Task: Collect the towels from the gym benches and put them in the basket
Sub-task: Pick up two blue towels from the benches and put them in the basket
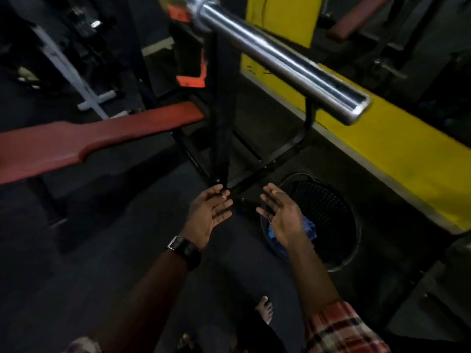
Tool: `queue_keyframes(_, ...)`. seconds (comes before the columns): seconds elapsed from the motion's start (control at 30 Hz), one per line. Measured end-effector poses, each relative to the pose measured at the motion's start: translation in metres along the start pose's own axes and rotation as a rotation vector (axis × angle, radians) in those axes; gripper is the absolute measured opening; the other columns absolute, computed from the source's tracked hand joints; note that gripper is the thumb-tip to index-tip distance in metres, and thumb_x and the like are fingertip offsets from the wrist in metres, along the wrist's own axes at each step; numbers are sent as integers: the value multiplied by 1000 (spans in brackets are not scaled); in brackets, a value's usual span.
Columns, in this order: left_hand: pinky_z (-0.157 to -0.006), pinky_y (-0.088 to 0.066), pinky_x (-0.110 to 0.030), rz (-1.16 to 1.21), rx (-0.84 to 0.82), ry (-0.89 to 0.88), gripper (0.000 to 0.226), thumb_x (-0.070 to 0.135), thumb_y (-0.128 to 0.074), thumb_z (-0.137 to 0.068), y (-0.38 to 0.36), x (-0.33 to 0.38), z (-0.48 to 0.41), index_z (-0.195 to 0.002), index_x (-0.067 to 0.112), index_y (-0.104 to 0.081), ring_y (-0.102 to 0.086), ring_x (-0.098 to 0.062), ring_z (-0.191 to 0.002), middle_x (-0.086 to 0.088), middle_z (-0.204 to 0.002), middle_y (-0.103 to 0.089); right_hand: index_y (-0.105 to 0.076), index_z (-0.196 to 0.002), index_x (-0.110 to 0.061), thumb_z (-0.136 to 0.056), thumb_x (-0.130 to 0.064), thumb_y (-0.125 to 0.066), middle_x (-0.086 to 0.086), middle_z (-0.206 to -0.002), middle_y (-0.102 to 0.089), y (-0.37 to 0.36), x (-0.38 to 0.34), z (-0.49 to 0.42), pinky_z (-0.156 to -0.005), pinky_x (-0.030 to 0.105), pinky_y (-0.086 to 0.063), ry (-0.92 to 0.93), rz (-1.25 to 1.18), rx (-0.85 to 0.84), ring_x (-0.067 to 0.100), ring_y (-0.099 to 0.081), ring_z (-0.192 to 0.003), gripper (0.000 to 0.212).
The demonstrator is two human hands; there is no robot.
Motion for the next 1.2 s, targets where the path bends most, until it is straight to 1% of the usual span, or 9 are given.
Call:
queue_keyframes(0.1,-75,-58,-34,48,67,-67,23,6,-56,-96,54,25,16,-111,20,-64,-71,-21,-100,-4,-111,-73,-62,-122,-15,-98,-16,-48,3,-121,-65,-57,19,5,-89,42,-50,-15,70,-85,21,-59,-113,28)
queue_keyframes(0.23,-75,-57,-33,144,161,-155,21,8,-55,-96,147,58,49,-110,21,-64,-70,-20,-100,-1,-110,-72,-60,-124,-13,-99,-14,-46,3,-117,-65,-145,64,28,-75,37,-53,-34,152,-232,17,-61,-101,29)
queue_keyframes(0.37,-81,-55,-35,198,245,-227,22,8,-55,-96,242,86,88,-108,24,-65,-67,-18,-102,2,-110,-70,-64,-114,-19,-99,-13,-46,4,-121,-65,-235,122,66,-77,39,-53,-57,257,-382,18,-63,-102,25)
queue_keyframes(0.43,-81,-54,-35,223,287,-274,24,7,-54,-96,292,102,110,-109,24,-65,-66,-18,-101,2,-111,-70,-63,-118,-17,-99,-12,-45,6,-122,-64,-280,152,89,-77,40,-53,-72,299,-446,18,-63,-103,27)
queue_keyframes(0.7,-82,-50,-35,323,518,-449,37,4,-50,-97,482,144,204,-132,10,-58,-59,-24,-112,-7,-126,-63,-56,-131,-6,-98,-9,-44,11,-124,-63,-440,276,180,-77,40,-51,-168,398,-679,25,-60,-111,35)
queue_keyframes(0.83,-84,-50,-38,424,632,-496,28,4,-50,-97,557,150,235,-115,19,-65,-60,-23,-110,-5,-123,-65,-58,-127,-9,-98,-8,-43,11,-122,-65,-497,335,205,-79,40,-51,-238,495,-762,24,-61,-109,33)
queue_keyframes(0.9,-86,-50,-39,448,664,-497,27,5,-51,-97,574,154,241,-116,19,-64,-61,-22,-108,-4,-120,-67,-61,-121,-11,-97,-7,-43,10,-121,-66,-516,349,211,-79,40,-51,-246,504,-797,23,-62,-106,30)
queue_keyframes(1.03,-89,-51,-40,498,758,-564,27,5,-51,-96,667,186,244,-115,20,-64,-64,-18,-100,0,-113,-69,-62,-116,-15,-97,-8,-44,10,-119,-68,-609,426,208,-78,41,-52,-308,575,-878,21,-65,-100,27)
queue_keyframes(1.2,-88,-53,-41,481,864,-598,28,4,-54,-96,775,251,242,-115,20,-66,-66,-19,-99,2,-104,-74,-61,-124,-18,-96,-12,-49,8,-121,-69,-739,490,211,-87,45,-52,-357,578,-947,24,-64,-110,31)
Point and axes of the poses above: each hand's wrist, its own z-axis away from the middle knuckle, its own y-axis out of the back of the hand, x = y × z, the point moved 6 cm from there along -z, towards the middle knuckle
